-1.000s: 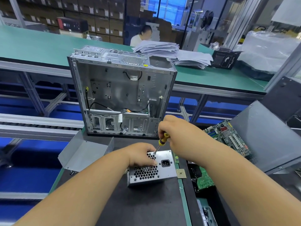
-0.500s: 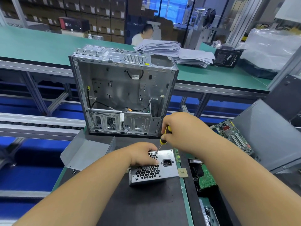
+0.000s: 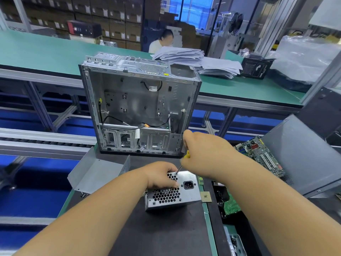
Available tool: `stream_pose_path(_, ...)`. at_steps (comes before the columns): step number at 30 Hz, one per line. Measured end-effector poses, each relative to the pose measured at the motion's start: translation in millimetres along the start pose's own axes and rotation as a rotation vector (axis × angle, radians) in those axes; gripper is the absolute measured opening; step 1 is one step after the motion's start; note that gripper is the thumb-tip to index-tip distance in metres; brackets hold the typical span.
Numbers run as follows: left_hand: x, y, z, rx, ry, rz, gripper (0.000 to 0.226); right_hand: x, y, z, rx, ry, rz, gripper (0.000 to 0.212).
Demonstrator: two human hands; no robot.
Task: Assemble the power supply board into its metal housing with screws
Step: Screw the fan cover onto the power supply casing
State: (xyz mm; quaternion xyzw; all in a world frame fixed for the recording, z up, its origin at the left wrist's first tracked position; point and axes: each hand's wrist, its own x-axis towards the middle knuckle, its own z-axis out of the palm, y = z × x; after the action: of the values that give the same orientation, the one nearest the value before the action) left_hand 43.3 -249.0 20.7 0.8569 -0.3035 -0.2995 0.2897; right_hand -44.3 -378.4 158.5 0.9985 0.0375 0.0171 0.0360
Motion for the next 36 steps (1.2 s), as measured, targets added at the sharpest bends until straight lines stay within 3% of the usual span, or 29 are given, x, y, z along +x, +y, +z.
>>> stream_pose_path(3, 0.6, -0.9, -0.7, 0.010, 0.004, 0.011, 0.026, -0.4, 2.4, -2.1, 0.002, -0.032, -0.048, 0.017)
stream_pose_path(8, 0.3, -1.8, 0.5, 0.017, 0.007, 0.000, 0.034, 12.1, -3.4, 4.9, -0.137, -0.010, 0.119, 0.045)
stream_pose_path(12, -0.1, -4.0, 3.6, -0.014, 0.010, -0.007, 0.022, 13.8, -8.5, 10.0, -0.208, 0.089, 0.275, 0.055)
stream_pose_path(16, -1.5, -2.5, 2.4, -0.018, 0.004, -0.010, 0.032, 7.3, -4.5, 10.6, -0.005, 0.123, 0.129, 0.033)
stream_pose_path(18, -2.1, -2.1, 1.7, -0.016, 0.010, -0.005, 0.035, 2.5, -1.7, 6.1, 0.147, 0.074, 0.001, 0.017)
stream_pose_path(20, -1.7, -2.6, 0.8, 0.001, 0.016, 0.001, 0.034, 0.2, -0.2, 1.9, 0.148, 0.032, -0.053, 0.015)
stream_pose_path(25, 0.4, -4.8, 0.8, 0.019, 0.019, 0.017, 0.026, 6.1, -2.8, 6.4, -0.119, 0.064, 0.139, 0.047)
stream_pose_path(29, 1.9, -5.5, -1.0, 0.013, 0.024, 0.004, 0.020, 6.9, -8.3, 14.8, -0.199, 0.148, 0.210, 0.057)
stream_pose_path(33, 3.2, -2.7, -5.1, 0.010, 0.007, 0.010, 0.025, 2.0, -1.2, 9.0, 0.157, 0.052, 0.026, 0.023)
stream_pose_path(36, 4.1, -3.4, -6.0, -0.008, -0.001, 0.020, 0.018, 0.9, 3.4, 4.2, 0.151, 0.043, -0.073, 0.016)
